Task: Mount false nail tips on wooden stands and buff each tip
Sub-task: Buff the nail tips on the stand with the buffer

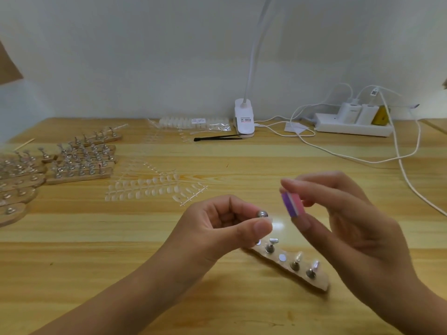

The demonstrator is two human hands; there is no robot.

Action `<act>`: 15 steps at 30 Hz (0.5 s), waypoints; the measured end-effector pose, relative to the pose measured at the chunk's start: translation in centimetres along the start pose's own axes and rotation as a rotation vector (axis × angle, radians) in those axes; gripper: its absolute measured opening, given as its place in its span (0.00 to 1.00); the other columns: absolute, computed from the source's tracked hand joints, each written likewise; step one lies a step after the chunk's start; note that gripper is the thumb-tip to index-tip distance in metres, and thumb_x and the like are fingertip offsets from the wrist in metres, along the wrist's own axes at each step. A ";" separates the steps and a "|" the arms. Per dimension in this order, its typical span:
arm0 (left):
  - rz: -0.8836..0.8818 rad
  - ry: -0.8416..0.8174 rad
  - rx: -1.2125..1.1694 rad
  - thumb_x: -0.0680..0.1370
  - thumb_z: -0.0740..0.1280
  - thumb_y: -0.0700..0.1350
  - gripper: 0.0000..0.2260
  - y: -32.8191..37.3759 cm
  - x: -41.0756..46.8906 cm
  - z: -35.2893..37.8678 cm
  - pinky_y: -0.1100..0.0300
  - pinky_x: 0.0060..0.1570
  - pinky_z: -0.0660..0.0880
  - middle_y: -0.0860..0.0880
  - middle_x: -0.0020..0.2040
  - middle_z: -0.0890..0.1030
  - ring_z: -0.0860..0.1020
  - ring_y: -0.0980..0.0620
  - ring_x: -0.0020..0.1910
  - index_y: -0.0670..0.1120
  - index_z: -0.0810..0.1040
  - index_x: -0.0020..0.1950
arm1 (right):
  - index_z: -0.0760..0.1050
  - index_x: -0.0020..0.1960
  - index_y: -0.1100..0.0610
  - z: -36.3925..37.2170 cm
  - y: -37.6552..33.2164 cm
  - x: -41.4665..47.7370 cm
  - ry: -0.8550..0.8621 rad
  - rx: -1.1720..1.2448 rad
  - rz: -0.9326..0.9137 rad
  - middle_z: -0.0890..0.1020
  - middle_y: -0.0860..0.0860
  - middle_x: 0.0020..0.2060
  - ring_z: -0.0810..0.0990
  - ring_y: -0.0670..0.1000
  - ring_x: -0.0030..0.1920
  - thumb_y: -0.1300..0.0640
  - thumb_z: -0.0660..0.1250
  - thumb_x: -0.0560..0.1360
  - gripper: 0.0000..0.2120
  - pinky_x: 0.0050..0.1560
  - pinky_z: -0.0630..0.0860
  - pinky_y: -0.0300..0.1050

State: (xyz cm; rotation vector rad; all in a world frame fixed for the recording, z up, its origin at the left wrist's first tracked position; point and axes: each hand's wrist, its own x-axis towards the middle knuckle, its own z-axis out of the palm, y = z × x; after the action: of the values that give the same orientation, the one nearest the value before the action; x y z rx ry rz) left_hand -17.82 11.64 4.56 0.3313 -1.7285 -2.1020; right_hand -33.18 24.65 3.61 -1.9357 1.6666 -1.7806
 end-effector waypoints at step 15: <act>0.013 0.002 0.041 0.60 0.81 0.56 0.15 0.0 0.2 -0.2 0.68 0.38 0.75 0.50 0.37 0.83 0.79 0.59 0.33 0.51 0.85 0.40 | 0.77 0.63 0.46 0.2 0.0 -0.4 -0.031 -0.050 -0.019 0.79 0.44 0.56 0.78 0.55 0.59 0.54 0.67 0.78 0.14 0.57 0.74 0.49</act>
State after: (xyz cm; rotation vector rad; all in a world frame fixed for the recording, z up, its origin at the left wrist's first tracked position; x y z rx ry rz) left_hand -17.89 11.39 4.50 0.3336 -1.7693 -2.0592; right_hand -32.93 24.80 3.27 -1.9948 1.7055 -1.7224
